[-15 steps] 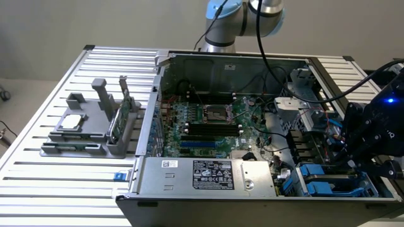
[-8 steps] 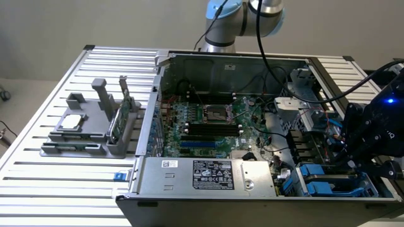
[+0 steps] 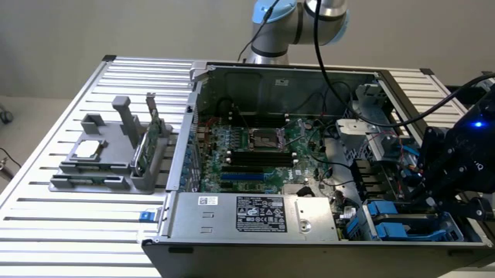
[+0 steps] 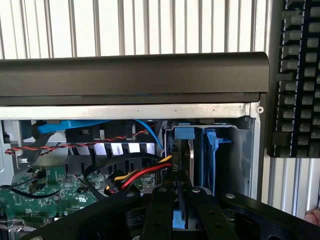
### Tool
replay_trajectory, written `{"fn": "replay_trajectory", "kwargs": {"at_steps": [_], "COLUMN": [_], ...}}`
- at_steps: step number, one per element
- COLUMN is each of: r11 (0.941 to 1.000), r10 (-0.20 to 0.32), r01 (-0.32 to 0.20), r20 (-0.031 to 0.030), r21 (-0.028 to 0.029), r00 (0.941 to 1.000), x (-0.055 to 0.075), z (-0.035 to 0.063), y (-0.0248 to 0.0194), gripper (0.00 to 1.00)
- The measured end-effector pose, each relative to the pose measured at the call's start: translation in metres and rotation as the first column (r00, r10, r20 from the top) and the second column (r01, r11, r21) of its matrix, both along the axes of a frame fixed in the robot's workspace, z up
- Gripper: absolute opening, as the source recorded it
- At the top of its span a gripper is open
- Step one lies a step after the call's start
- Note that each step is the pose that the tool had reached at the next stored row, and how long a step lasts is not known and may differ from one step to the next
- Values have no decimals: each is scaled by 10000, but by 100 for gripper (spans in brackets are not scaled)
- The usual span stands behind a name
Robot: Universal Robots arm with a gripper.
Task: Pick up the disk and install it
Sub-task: 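Insert the disk into the insertion slot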
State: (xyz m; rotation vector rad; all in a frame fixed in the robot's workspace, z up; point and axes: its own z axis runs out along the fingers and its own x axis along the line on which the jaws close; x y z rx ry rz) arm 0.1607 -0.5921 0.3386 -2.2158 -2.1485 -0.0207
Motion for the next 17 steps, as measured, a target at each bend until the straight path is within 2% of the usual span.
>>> {"fn": "replay_trajectory", "kwargs": {"at_steps": [17], "r11": [9999], "r10": [144], "r01": [-144], "r20": [13], "r21": [-5], "r00": [9999], "x": [-9], "z": [0], "y": [-3], "gripper": [17]}}
